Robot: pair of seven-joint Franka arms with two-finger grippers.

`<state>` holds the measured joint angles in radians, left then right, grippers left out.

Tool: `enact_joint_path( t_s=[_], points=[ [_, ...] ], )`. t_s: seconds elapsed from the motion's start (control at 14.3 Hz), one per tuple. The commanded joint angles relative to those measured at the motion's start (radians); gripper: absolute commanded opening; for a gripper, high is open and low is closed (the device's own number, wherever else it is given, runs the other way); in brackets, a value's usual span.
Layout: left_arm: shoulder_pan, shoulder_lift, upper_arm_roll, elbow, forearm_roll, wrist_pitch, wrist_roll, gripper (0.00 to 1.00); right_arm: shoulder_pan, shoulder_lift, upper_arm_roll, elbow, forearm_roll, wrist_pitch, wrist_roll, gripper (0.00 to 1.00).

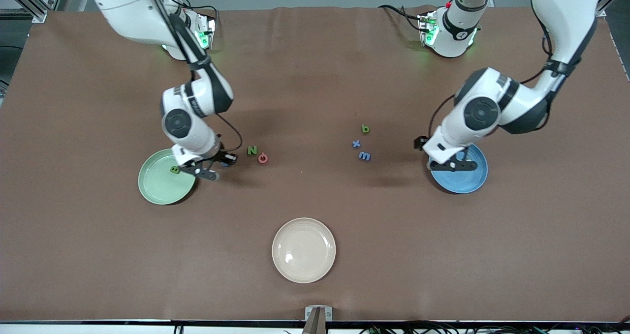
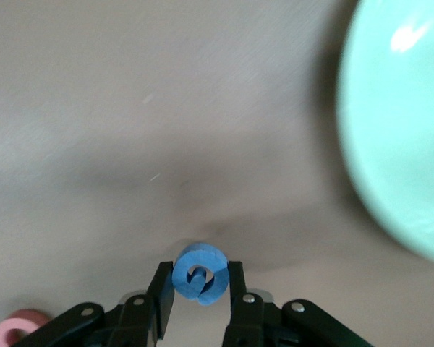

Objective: Sort upper and lower case letters into plates
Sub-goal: 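Place the G on the green plate while the left gripper reaches the q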

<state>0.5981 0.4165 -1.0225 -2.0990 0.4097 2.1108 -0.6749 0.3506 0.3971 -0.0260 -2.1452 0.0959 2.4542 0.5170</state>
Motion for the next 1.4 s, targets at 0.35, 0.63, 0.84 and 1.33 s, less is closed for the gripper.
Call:
enact_joint_path(
  t_s=[0.35, 0.63, 0.84, 1.33],
  points=[
    [-0.227, 0.113, -0.044, 0.027, -0.012, 0.122, -0.455, 1.00, -0.298, -0.057, 0.014, 0.007, -0.008, -0.089, -0.530, 0.00],
    [-0.450, 0.156, 0.120, 0.030, 0.147, 0.140, -0.632, 1.00, -0.328, -0.034, 0.014, -0.025, -0.008, 0.005, -0.591, 0.01],
    [-0.511, 0.215, 0.177, 0.030, 0.237, 0.176, -0.715, 1.00, -0.344, -0.015, 0.012, -0.024, -0.036, 0.019, -0.623, 0.01],
    [-0.466, 0.260, 0.182, 0.019, 0.241, 0.235, -0.718, 1.00, -0.400, 0.022, 0.014, -0.024, -0.090, 0.062, -0.667, 0.07]
  ],
)
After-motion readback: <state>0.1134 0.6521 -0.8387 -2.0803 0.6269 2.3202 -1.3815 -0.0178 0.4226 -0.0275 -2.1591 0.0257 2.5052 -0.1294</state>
